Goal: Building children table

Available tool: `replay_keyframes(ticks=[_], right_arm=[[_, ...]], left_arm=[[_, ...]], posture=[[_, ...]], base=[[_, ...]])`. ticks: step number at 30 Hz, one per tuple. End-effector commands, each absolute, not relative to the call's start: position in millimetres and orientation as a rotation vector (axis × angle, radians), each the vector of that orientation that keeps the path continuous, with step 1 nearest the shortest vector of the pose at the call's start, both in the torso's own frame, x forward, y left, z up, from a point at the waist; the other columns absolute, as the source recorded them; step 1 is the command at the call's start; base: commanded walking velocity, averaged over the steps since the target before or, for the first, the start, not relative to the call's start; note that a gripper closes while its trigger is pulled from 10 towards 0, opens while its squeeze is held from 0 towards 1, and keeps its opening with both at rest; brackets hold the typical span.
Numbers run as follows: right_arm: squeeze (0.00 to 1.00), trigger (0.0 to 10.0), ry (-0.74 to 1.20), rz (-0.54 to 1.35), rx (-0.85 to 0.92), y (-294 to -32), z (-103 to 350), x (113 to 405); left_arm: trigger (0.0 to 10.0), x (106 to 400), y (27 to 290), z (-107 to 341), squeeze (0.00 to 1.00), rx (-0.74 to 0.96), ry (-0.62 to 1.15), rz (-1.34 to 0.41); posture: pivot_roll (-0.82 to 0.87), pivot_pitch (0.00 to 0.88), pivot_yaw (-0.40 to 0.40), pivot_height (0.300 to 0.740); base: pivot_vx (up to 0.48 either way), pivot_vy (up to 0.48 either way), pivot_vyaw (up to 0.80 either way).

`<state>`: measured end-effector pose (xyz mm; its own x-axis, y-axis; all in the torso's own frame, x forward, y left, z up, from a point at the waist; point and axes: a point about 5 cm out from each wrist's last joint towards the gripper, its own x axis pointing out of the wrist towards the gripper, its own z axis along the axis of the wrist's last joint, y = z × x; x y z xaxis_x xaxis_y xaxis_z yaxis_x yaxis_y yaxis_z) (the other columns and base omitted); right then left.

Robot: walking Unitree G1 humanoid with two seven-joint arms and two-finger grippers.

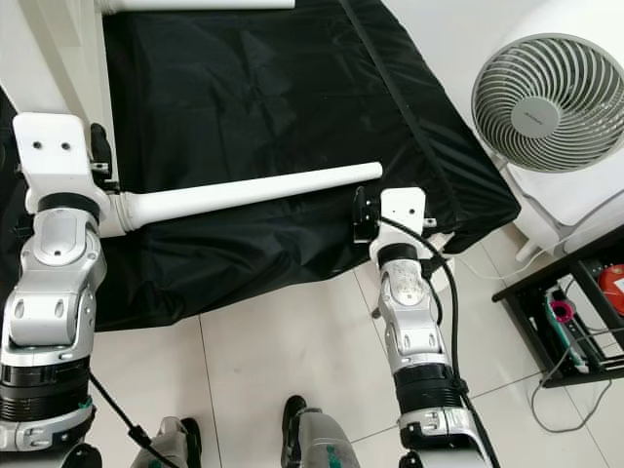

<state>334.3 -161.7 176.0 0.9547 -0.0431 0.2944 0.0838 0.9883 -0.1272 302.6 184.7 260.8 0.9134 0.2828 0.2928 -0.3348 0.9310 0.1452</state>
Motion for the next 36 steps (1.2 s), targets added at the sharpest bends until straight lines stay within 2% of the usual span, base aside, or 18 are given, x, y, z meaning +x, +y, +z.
replay_keyframes(ticks=[1,2,8,9,11,12,17,19,20,22,28,36], right_arm=[[0.0,10.0,-0.281,-0.07,-0.151,-164.2,170.0,332.6],[0.0,10.0,-0.281,-0.073,-0.149,-165.0,169.7,332.5],[0.0,10.0,-0.284,-0.082,-0.153,-167.9,169.3,332.7],[0.0,10.0,-0.284,-0.083,-0.153,-167.9,169.2,332.8],[0.0,10.0,-0.284,-0.084,-0.152,-167.9,169.0,332.9],[0.0,10.0,-0.284,-0.084,-0.151,-167.6,168.9,333.0],[0.0,10.0,-0.287,-0.084,-0.147,-166.9,168.9,333.2],[0.0,10.0,-0.287,-0.083,-0.143,-165.8,168.2,333.3],[0.0,10.0,-0.287,-0.083,-0.143,-165.8,168.2,333.3],[0.0,10.0,-0.287,-0.083,-0.143,-165.4,168.1,333.4],[0.0,10.0,-0.286,-0.082,-0.143,-165.4,167.1,333.2],[0.0,10.0,-0.288,-0.059,-0.134,-160.8,166.9,335.3]], left_arm=[[10.0,303.3,191.1,250.4,0.81,0.197,-0.211,0.323],[10.0,303.9,186.8,250.7,1.0,0.176,-0.223,0.271],[10.0,307.1,184.7,254.8,1.0,0.164,-0.214,0.207],[10.0,307.2,184.5,255.5,0.73,0.16,-0.214,0.194],[10.0,306.7,184.4,257.6,0.73,0.155,-0.228,0.18],[10.0,306.6,183.2,257.5,0.0,0.15,-0.221,0.156],[10.0,305.7,183.3,258.3,0.0,0.124,-0.215,0.109],[10.0,302.7,182.9,265.4,0.0,0.048,-0.239,-0.011],[10.0,302.7,182.9,265.4,0.0,0.048,-0.239,-0.011],[10.0,297.2,174.0,270.8,0.0,-0.034,-0.276,-0.177],[10.0,286.6,180.9,269.6,0.0,0.072,-0.288,-0.139],[10.0,270.2,180.7,258.7,0.0,0.081,-0.257,-0.194]], posture=[[0.15,0.224,-0.08,0.74],[0.15,0.224,-0.079,0.74],[0.15,0.222,-0.072,0.74],[0.15,0.222,-0.066,0.74],[0.15,0.222,-0.066,0.74],[0.15,0.22,-0.065,0.74],[0.15,0.22,-0.065,0.74],[0.16,0.218,-0.06,0.74],[0.16,0.218,-0.06,0.74],[0.16,0.218,-0.06,0.74],[0.17,0.216,-0.062,0.74],[0.19,0.208,-0.08,0.74]], base=[[0.0,0.0,0.0],[0.0,0.0,0.0],[0.0,0.0,0.0],[0.0,0.0,0.0],[0.0,0.0,0.0],[0.0,0.0,0.0],[0.0,0.0,0.0],[0.0,0.0,0.0],[0.0,0.0,0.0],[0.0,0.0,0.0],[0.0,0.0,0.0],[0.0,0.0,0.0]])
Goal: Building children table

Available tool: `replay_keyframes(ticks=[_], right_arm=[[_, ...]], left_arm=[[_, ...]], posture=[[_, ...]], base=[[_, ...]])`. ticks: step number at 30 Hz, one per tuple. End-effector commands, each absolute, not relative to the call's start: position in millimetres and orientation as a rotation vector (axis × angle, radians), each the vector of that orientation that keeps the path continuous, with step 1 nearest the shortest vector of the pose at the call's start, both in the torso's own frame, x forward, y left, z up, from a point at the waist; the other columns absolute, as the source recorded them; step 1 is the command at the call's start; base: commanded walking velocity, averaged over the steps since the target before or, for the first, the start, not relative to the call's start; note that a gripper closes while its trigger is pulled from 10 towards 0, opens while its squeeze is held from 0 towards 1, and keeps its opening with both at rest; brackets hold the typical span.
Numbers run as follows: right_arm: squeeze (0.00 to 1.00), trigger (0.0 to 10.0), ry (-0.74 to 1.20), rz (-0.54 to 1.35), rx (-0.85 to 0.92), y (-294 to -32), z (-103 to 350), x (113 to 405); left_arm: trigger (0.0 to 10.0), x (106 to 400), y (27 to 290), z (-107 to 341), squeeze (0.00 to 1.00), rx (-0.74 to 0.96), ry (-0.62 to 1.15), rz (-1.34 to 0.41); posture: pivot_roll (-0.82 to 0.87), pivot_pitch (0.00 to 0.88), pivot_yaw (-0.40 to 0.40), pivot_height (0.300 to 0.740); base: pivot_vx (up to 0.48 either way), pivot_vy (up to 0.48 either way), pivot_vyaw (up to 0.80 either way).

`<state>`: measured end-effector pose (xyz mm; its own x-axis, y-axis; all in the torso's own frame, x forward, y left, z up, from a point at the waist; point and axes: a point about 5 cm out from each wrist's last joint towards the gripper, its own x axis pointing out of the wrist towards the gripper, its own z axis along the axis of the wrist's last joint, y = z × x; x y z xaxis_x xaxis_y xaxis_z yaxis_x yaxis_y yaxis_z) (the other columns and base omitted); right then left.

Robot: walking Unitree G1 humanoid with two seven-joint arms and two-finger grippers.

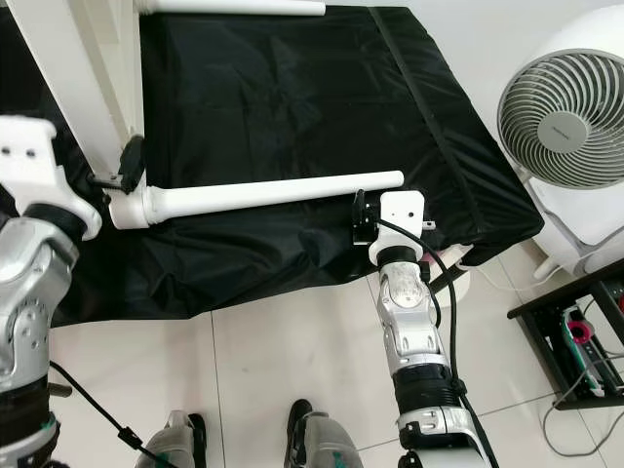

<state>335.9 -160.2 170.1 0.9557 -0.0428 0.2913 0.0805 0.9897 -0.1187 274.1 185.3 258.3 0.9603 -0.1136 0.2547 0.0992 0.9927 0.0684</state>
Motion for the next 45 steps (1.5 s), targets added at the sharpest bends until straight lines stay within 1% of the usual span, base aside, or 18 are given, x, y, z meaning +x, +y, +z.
replay_keyframes(ticks=[1,4,8,9,11,12,19,21,25,30,31,32,33,37,38,41,42,45], right_arm=[[0.0,10.0,-0.288,-0.057,-0.132,-160.3,167.0,335.5],[0.0,10.0,-0.292,-0.041,-0.122,-157.9,167.7,335.8],[0.0,10.0,-0.306,-0.018,-0.111,-155.2,169.1,334.9],[1.0,10.0,-0.314,-0.007,-0.107,-154.5,169.1,333.7],[1.0,10.0,-0.321,0.004,-0.102,-154.0,168.7,332.3],[1.0,10.0,-0.328,0.009,-0.097,-154.0,169.5,331.4],[1.0,10.0,-0.35,-0.002,-0.094,-159.2,171.7,328.0],[1.0,10.0,-0.353,-0.009,-0.096,-162.1,171.4,326.2],[1.0,10.0,-0.36,-0.026,-0.1,-167.8,172.3,322.3],[1.0,10.0,-0.373,-0.076,-0.095,-174.4,174.6,321.6],[1.0,10.0,-0.374,-0.114,-0.1,-178.3,175.6,322.2],[1.0,10.0,-0.374,-0.114,-0.1,-178.3,175.6,322.2],[1.0,10.0,-0.367,-0.173,-0.1,-184.0,176.6,323.4],[1.0,10.0,-0.35,-0.185,-0.068,-185.8,176.9,324.8],[0.0,10.0,-0.348,-0.177,-0.074,-185.4,177.5,325.4],[0.0,10.0,-0.341,-0.154,-0.083,-184.6,177.5,326.2],[0.0,10.0,-0.344,-0.145,-0.087,-187.0,178.9,326.5],[0.0,10.0,-0.365,-0.155,-0.067,-191.5,183.1,326.9]], left_arm=[[10.0,269.1,181.0,257.8,0.0,0.079,-0.252,-0.203],[10.0,260.7,179.8,256.6,0.0,0.067,-0.261,-0.29],[10.0,253.5,181.6,252.9,0.0,0.086,-0.269,-0.312],[10.0,251.9,179.1,250.7,0.0,0.087,-0.274,-0.326],[10.0,250.5,175.6,248.5,0.0,0.083,-0.278,-0.342],[10.0,250.3,174.5,247.6,1.0,0.064,-0.279,-0.35],[10.0,249.8,171.0,242.2,1.0,0.081,-0.253,-0.386],[10.0,248.0,166.1,239.0,1.0,0.089,-0.235,-0.424],[10.0,240.4,151.1,229.8,1.0,0.1,-0.186,-0.573],[10.0,239.6,139.2,222.2,1.0,0.175,-0.19,-0.626],[10.0,241.9,135.6,219.6,0.33,0.183,-0.192,-0.627],[10.0,241.9,135.6,219.6,0.33,0.183,-0.192,-0.627],[10.0,246.5,130.5,215.4,0.0,0.184,-0.189,-0.624],[10.0,252.5,126.2,210.6,0.0,0.177,-0.178,-0.616],[10.0,256.7,124.7,207.9,0.0,0.169,-0.163,-0.606],[10.0,263.7,122.1,204.2,0.0,0.177,-0.146,-0.58],[10.0,275.3,121.8,202.4,0.0,0.19,-0.146,-0.51],[10.0,286.0,120.9,201.0,0.0,0.165,-0.136,-0.463]], posture=[[0.19,0.208,-0.08,0.74],[0.2,0.204,-0.084,0.74],[0.21,0.2,-0.087,0.74],[0.22,0.191,-0.094,0.74],[0.22,0.186,-0.094,0.74],[0.22,0.186,-0.094,0.74],[0.21,0.17,-0.094,0.74],[0.21,0.164,-0.093,0.74],[0.2,0.156,-0.095,0.74],[0.2,0.144,-0.094,0.74],[0.2,0.143,-0.091,0.74],[0.2,0.143,-0.091,0.74],[0.2,0.142,-0.09,0.74],[0.19,0.142,-0.088,0.74],[0.19,0.141,-0.087,0.74],[0.18,0.141,-0.086,0.74],[0.17,0.135,-0.08,0.74],[0.16,0.134,-0.076,0.74]], base=[[0.0,0.0,0.0],[0.0,0.0,0.0],[0.0,0.0,0.0],[0.0,0.0,0.0],[0.0,0.0,0.0],[0.0,0.0,0.0],[0.0,0.0,0.0],[0.0,0.0,0.0],[0.0,0.0,0.0],[0.0,0.0,0.0],[0.0,0.0,0.0],[0.0,0.0,0.0],[0.0,0.0,0.0],[0.0,0.0,0.0],[0.0,0.0,0.0],[0.0,0.0,0.0],[0.0,0.0,0.0],[0.0,0.0,0.0]])
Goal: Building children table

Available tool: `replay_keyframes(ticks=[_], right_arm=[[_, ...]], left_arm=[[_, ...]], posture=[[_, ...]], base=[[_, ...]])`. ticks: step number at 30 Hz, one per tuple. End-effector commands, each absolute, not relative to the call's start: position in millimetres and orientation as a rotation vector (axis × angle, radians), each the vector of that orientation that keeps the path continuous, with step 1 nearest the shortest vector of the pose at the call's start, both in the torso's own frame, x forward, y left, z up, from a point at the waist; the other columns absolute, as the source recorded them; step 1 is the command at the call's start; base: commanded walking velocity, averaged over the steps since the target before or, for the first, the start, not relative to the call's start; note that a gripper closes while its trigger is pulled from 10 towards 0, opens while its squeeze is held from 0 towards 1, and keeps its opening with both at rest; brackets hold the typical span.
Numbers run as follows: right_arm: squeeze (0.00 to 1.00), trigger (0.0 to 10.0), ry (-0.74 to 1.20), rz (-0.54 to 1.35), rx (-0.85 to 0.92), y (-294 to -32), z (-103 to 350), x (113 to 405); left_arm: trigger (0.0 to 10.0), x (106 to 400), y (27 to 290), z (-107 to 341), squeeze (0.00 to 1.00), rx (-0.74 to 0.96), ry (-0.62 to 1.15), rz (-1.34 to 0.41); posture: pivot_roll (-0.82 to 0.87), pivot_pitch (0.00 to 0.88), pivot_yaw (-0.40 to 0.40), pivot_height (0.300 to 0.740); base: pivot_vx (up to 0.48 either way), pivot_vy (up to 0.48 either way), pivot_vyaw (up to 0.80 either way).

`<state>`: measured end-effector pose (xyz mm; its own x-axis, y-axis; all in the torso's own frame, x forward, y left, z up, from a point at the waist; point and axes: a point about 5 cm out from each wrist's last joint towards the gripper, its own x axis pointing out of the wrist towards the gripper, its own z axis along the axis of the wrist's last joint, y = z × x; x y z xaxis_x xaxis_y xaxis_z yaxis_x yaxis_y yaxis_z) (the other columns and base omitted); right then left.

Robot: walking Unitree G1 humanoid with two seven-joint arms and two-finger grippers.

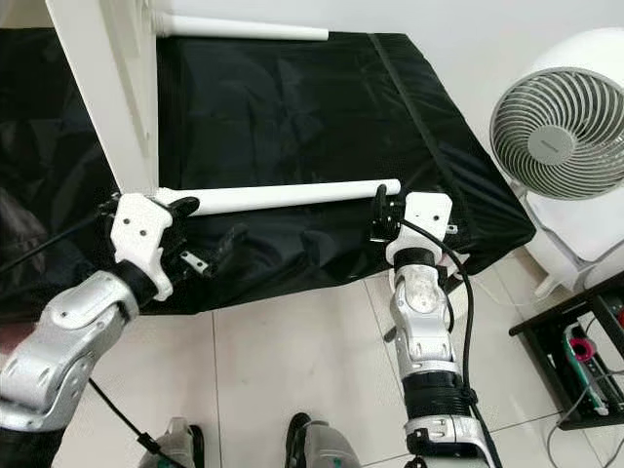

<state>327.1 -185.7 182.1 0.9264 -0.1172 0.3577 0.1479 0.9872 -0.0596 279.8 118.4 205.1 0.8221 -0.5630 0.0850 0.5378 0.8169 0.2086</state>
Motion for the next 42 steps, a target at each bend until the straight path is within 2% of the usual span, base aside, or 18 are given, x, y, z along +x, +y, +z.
replay_keyframes(ticks=[1,17,19,23,25,27,29,33,42], right_arm=[[0.0,10.0,-0.368,-0.162,-0.062,-192.3,183.8,327.1],[0.0,10.0,-0.389,-0.162,-0.103,-182.0,185.5,328.6],[0.0,10.0,-0.361,-0.121,-0.115,-168.1,166.9,316.6],[0.0,10.0,-0.348,-0.059,-0.13,-153.9,151.5,302.4],[0.0,10.0,-0.339,-0.045,-0.099,-150.6,146.8,297.9],[0.0,10.0,-0.342,-0.026,-0.067,-144.7,142.4,291.2],[0.0,10.0,-0.344,-0.022,-0.062,-143.0,141.3,289.6],[0.0,10.0,-0.349,0.003,-0.053,-141.0,139.7,286.2],[0.0,10.0,-0.373,0.005,-0.083,-144.5,138.5,288.7]], left_arm=[[10.0,288.0,121.2,200.7,0.0,0.166,-0.131,-0.445],[10.0,313.9,121.0,203.4,0.0,-0.021,-0.088,-0.411],[10.0,312.3,123.4,195.5,0.0,-0.144,-0.077,-0.356],[10.0,306.7,127.8,186.8,0.0,-0.185,-0.1,-0.29],[10.0,304.6,130.2,183.0,0.0,-0.177,-0.113,-0.262],[10.0,300.4,133.6,176.2,0.0,-0.074,-0.165,-0.22],[10.0,299.4,134.2,173.5,0.0,-0.042,-0.174,-0.209],[10.0,297.7,138.7,155.8,0.0,-0.075,-0.159,-0.156],[10.0,298.6,139.0,139.2,0.0,0.055,-0.2,-0.118]], posture=[[0.16,0.134,-0.076,0.74],[0.13,0.134,-0.07,0.74],[0.13,0.099,-0.046,0.74],[0.13,0.09,-0.037,0.74],[0.12,0.085,-0.036,0.74],[0.12,0.071,-0.036,0.74],[0.12,0.071,-0.036,0.74],[0.12,0.046,-0.034,0.74],[0.11,0.026,-0.027,0.74]], base=[[0.0,0.0,0.0],[0.0,0.0,0.0],[0.0,0.0,0.0],[0.0,0.0,0.0],[0.0,0.0,0.0],[0.0,0.0,0.0],[0.0,0.0,0.0],[0.0,0.0,0.0],[0.0,0.0,0.0]])
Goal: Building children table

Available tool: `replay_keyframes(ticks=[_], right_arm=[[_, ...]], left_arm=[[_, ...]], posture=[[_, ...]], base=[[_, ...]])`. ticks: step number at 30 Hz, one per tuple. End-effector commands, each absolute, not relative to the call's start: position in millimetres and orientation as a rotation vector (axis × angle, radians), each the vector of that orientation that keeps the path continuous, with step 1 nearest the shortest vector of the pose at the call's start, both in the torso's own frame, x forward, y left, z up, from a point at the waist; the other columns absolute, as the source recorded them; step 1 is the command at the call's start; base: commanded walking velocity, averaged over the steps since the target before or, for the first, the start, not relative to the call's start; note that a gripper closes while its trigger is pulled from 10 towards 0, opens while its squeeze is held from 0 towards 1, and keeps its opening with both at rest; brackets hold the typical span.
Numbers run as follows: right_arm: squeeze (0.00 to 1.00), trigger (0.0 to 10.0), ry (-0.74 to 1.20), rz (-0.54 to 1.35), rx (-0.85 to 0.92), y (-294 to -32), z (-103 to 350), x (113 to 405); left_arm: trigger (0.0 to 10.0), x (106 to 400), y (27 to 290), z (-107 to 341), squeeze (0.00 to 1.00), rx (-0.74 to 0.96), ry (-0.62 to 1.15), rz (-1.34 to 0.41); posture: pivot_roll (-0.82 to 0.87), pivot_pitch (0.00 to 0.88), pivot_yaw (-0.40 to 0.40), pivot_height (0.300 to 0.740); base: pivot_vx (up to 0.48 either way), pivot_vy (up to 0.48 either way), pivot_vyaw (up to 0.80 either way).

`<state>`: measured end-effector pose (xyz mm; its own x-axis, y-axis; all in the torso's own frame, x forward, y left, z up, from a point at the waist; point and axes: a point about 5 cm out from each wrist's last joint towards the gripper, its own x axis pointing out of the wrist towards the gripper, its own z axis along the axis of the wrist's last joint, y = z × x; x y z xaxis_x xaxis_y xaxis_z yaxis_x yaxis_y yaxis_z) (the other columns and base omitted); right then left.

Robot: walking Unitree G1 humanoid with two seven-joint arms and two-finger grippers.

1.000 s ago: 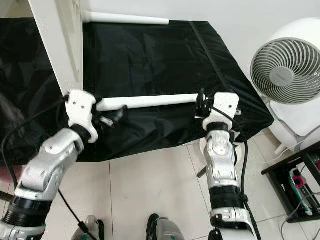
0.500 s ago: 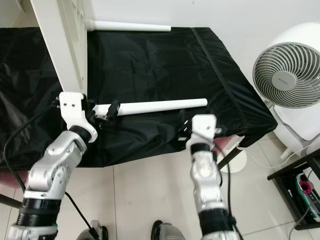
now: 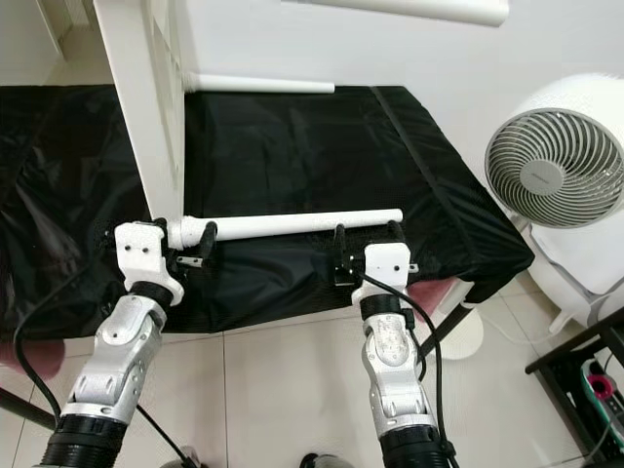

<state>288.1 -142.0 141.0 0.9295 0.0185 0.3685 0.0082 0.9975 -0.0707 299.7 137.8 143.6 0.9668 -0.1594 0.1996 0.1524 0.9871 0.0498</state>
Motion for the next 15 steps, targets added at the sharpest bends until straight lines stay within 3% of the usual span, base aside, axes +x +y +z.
replay_keyframes(ticks=[1,15], right_arm=[[0.0,10.0,-0.374,0.002,-0.08,-145.6,137.2,288.4],[0.0,10.0,-0.302,-0.033,-0.063,-149.3,114.6,279.3]], left_arm=[[10.0,298.2,139.5,136.9,0.0,0.081,-0.209,-0.114],[10.0,290.7,129.8,122.8,0.0,-0.004,-0.215,-0.147]], posture=[[0.11,0.026,-0.027,0.74],[0.11,0.073,-0.026,0.74]], base=[[0.0,0.0,0.0],[0.0,0.0,0.0]])
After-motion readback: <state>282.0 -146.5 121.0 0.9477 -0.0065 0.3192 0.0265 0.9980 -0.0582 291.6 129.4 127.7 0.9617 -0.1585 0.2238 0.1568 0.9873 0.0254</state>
